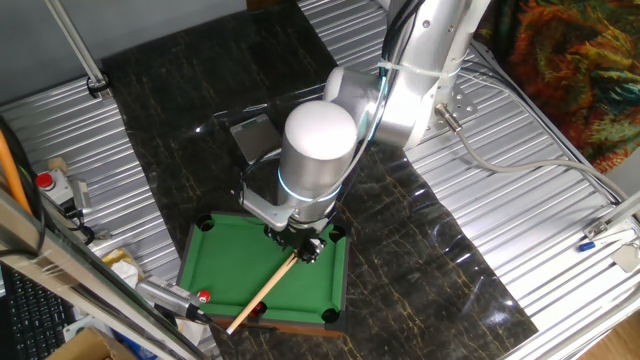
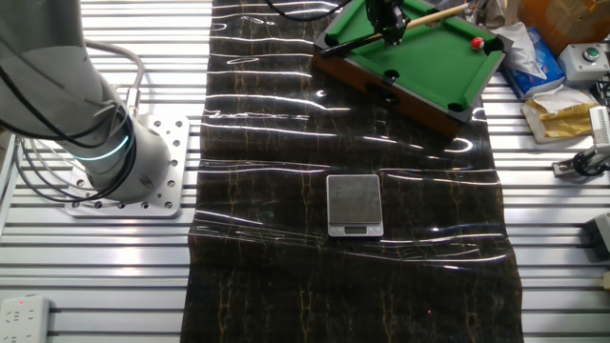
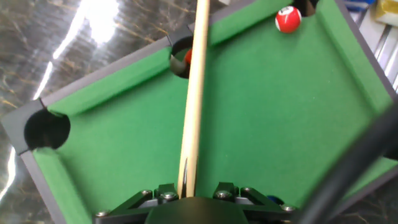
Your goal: Hit the pool ball
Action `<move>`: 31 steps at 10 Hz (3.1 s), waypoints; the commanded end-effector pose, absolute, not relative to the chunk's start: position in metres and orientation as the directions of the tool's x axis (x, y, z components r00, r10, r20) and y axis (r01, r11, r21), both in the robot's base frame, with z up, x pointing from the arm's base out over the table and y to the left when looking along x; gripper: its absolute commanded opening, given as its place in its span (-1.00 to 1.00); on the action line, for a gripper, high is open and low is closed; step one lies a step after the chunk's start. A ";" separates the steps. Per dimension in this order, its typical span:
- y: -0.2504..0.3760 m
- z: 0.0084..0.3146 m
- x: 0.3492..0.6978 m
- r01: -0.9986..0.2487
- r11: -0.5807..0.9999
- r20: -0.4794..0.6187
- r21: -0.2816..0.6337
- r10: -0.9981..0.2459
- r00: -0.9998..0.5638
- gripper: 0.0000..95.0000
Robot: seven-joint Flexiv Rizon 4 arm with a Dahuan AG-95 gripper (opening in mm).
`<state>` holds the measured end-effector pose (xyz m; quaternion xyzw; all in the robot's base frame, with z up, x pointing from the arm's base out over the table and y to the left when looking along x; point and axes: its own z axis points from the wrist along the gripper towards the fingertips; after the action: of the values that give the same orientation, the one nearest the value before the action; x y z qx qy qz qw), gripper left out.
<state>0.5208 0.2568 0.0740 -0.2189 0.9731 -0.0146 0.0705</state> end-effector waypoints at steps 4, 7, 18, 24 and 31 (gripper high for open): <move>0.258 0.080 0.521 -0.369 0.928 -0.113 -0.053 -0.373 -0.921 -1.00; 0.261 0.107 0.520 -0.277 0.960 -0.096 -0.050 -0.281 -0.955 -1.00; 0.275 0.159 0.505 0.083 0.994 0.141 0.068 0.073 -0.987 -1.00; 0.277 0.159 0.486 0.158 0.981 0.206 0.114 0.133 -0.970 -1.00; 0.274 0.151 0.485 0.164 0.971 0.198 0.173 0.128 -0.972 -1.00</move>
<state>0.4866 0.2737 0.1501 0.0740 0.9882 0.0962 -0.0937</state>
